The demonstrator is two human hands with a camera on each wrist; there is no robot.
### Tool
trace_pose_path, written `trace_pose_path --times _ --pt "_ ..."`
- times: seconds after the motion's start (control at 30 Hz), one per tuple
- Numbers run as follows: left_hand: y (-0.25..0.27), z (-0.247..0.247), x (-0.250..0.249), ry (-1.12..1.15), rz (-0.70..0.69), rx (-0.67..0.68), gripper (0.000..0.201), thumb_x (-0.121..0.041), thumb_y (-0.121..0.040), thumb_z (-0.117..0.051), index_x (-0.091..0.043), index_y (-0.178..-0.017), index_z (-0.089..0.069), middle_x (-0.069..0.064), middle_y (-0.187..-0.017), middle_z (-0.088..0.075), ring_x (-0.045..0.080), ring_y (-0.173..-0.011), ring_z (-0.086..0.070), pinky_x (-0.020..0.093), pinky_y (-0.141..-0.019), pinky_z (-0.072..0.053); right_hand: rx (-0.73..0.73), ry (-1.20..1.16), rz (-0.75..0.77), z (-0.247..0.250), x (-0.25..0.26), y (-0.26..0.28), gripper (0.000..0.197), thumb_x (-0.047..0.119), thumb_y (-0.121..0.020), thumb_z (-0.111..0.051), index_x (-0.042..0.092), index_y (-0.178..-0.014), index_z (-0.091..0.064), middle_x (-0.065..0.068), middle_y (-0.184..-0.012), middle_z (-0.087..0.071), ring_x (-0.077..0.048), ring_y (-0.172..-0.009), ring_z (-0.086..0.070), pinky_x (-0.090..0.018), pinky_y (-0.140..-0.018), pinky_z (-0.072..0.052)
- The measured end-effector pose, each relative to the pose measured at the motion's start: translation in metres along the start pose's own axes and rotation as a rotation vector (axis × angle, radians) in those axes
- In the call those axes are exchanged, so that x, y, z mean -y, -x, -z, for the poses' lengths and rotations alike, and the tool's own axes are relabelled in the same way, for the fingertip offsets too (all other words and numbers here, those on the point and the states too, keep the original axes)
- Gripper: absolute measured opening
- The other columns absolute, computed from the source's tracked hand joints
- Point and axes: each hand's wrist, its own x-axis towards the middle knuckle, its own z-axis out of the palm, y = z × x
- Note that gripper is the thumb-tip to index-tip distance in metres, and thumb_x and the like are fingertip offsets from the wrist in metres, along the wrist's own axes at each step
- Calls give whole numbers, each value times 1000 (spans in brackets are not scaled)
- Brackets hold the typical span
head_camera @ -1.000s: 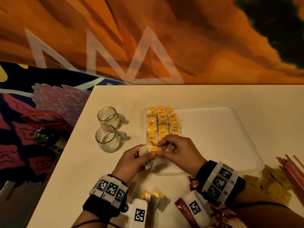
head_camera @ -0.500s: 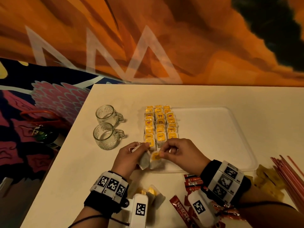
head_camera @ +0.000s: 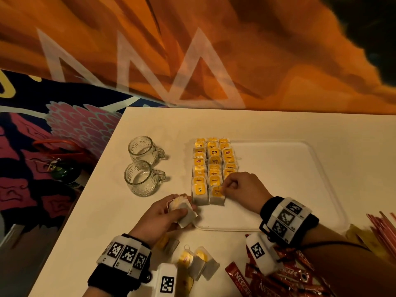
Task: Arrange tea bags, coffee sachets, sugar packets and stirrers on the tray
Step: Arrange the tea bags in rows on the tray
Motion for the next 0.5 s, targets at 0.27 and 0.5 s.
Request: trace_pose_path --times 0.27,0.5 --pt "4 -13 -11 -40 -20 182 26 5 -92 -48 -1 -114 -61 12 -102 -74 19 -85 -72 26 -63 -57 -92 -173 106 5 14 3 11 27 -87 -68 25 -97 -65 2 -74 -62 -1 -64 -53 -21 -65 -42" --pt "10 -29 -22 -153 -42 358 29 1 -90 -53 -6 -117 -61 4 -98 -74 14 -88 -69 28 -68 -58 475 -482 -56 4 41 19 38 40 -101 -40 17 -119 -64 12 -62 -60 -11 -51 -55 -24 -43 -40"
